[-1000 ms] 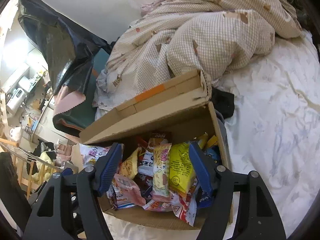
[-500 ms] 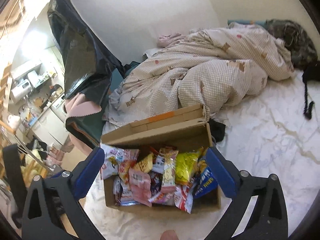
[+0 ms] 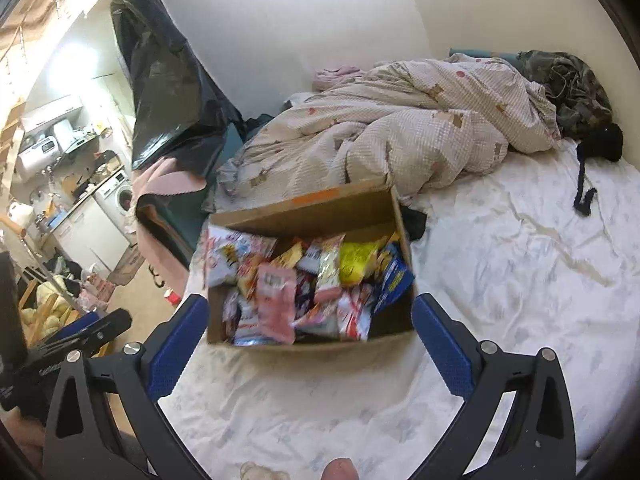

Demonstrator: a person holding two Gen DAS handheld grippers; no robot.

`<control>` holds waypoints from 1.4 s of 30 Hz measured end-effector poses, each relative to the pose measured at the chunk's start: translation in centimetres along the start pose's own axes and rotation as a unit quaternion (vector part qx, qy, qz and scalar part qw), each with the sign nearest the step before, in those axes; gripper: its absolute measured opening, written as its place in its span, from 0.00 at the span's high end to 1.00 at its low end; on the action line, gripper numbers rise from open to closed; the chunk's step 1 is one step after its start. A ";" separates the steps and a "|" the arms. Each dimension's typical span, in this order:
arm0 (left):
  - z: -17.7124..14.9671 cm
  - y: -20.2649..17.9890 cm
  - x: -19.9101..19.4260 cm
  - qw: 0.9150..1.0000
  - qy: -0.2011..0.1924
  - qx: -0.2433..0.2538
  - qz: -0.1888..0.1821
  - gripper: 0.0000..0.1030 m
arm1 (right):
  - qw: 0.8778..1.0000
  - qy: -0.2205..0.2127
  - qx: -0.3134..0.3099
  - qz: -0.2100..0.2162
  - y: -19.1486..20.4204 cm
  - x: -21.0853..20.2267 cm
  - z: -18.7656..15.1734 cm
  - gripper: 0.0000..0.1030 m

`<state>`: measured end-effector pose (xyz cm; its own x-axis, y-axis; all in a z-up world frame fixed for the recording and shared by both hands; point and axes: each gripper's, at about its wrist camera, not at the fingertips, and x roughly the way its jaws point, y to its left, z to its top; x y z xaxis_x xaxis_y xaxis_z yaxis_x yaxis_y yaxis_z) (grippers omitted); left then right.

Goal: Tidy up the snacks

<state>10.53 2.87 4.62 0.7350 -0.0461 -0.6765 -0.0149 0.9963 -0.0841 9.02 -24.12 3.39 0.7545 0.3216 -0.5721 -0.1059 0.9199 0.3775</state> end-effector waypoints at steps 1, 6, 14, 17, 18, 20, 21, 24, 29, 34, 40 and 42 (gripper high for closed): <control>-0.4 0.1 -0.1 1.000 0.000 0.000 0.005 0.00 | 1.000 0.000 -0.004 -0.003 0.3 -0.2 -0.5 0.00; -1.7 -0.2 -1.3 1.000 -0.023 0.008 0.003 0.00 | 0.997 -0.020 -0.045 -0.052 1.8 -0.9 -2.4 0.00; -1.7 -1.0 -1.8 0.998 -0.051 0.031 0.014 0.00 | 0.995 -0.023 -0.074 -0.067 2.9 0.1 -3.2 0.00; -1.9 -1.2 -1.6 0.998 -0.047 0.035 0.016 0.00 | 0.995 -0.018 -0.077 -0.068 3.3 0.5 -3.5 0.00; -2.0 -1.3 -1.6 0.998 -0.046 0.035 0.014 0.00 | 0.994 -0.015 -0.077 -0.071 3.3 0.7 -3.5 0.00; -2.2 -1.4 -1.4 0.998 -0.043 0.038 0.012 0.00 | 0.995 -0.010 -0.073 -0.070 3.2 1.0 -3.5 0.00; -2.3 -1.6 -1.3 0.998 -0.040 0.042 0.014 0.00 | 0.995 -0.008 -0.068 -0.068 3.0 1.1 -3.5 0.00; -2.4 -1.6 -1.0 0.998 -0.036 0.041 0.013 0.00 | 0.996 -0.003 -0.060 -0.067 2.8 1.4 -3.4 0.00; -2.3 -1.6 -0.7 0.999 -0.031 0.036 0.014 0.00 | 0.996 -0.002 -0.056 -0.064 2.7 1.4 -3.4 0.00; -2.3 -1.4 -0.6 0.999 -0.030 0.031 0.014 0.00 | 0.997 0.000 -0.050 -0.064 2.5 1.5 -3.3 0.00; -2.4 -1.4 -0.6 0.999 -0.027 0.034 0.011 0.00 | 0.997 0.002 -0.046 -0.061 2.4 1.5 -3.4 0.00; -2.4 -1.5 -0.5 0.999 -0.027 0.034 0.011 0.00 | 0.997 0.002 -0.047 -0.060 2.4 1.5 -3.3 0.00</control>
<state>8.51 1.26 3.32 0.7701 -0.0219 -0.6375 0.0128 0.9997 -0.0189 7.77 -20.69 0.98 0.7622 0.2091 -0.6127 -0.0756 0.9687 0.2365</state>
